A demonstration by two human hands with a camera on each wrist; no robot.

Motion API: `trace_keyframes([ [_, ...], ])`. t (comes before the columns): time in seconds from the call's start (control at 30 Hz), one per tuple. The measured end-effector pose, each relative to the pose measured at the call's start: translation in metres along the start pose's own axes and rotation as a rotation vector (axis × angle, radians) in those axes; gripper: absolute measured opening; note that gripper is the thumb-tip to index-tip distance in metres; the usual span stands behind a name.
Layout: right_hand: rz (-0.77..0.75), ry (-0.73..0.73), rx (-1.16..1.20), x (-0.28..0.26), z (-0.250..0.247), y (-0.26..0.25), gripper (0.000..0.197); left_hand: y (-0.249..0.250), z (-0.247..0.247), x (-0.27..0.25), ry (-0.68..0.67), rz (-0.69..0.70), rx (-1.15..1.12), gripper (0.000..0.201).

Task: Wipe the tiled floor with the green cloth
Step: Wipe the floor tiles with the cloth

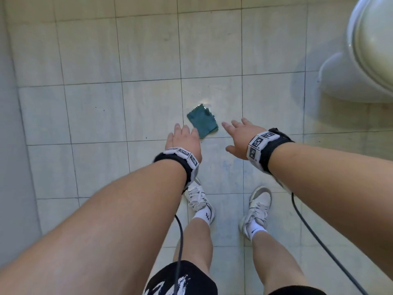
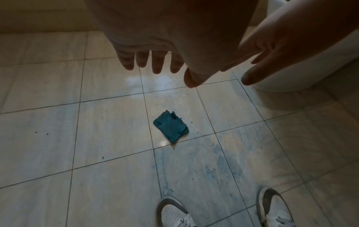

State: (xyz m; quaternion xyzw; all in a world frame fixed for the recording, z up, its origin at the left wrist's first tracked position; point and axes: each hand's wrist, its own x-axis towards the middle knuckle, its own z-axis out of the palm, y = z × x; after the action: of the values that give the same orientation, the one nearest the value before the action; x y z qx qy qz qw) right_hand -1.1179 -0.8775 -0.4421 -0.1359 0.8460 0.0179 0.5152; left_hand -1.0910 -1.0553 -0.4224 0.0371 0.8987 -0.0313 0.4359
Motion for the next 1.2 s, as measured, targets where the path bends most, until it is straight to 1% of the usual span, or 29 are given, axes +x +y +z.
trace_keyframes([
  [0.1,0.003,-0.010,-0.001,-0.010,0.011,0.013,0.081,0.016,0.005,-0.006,0.004,-0.046,-0.018,0.065],
  [0.2,0.012,-0.037,0.023,-0.026,0.026,0.028,0.082,0.044,0.015,-0.018,-0.003,-0.072,-0.049,0.060],
  [0.4,-0.028,-0.058,-0.025,-0.050,0.057,0.056,0.084,0.096,0.031,-0.045,0.029,-0.110,-0.156,0.056],
  [0.53,-0.023,-0.051,-0.057,-0.057,0.073,0.063,0.083,0.107,0.048,-0.064,0.014,-0.144,-0.207,0.053],
  [0.63,-0.015,-0.051,-0.055,-0.061,0.079,0.058,0.083,0.103,0.060,-0.077,-0.003,-0.140,-0.208,0.055],
  [0.77,-0.005,-0.043,-0.055,-0.066,0.083,0.045,0.081,0.086,0.068,-0.088,-0.013,-0.115,-0.196,0.057],
  [0.87,0.013,-0.053,-0.054,-0.067,0.085,0.031,0.081,0.069,0.074,-0.095,-0.008,-0.120,-0.201,0.056],
  [1.2,0.071,-0.028,0.009,-0.071,0.086,-0.025,0.077,0.014,0.083,-0.101,0.023,-0.030,-0.144,0.051],
])
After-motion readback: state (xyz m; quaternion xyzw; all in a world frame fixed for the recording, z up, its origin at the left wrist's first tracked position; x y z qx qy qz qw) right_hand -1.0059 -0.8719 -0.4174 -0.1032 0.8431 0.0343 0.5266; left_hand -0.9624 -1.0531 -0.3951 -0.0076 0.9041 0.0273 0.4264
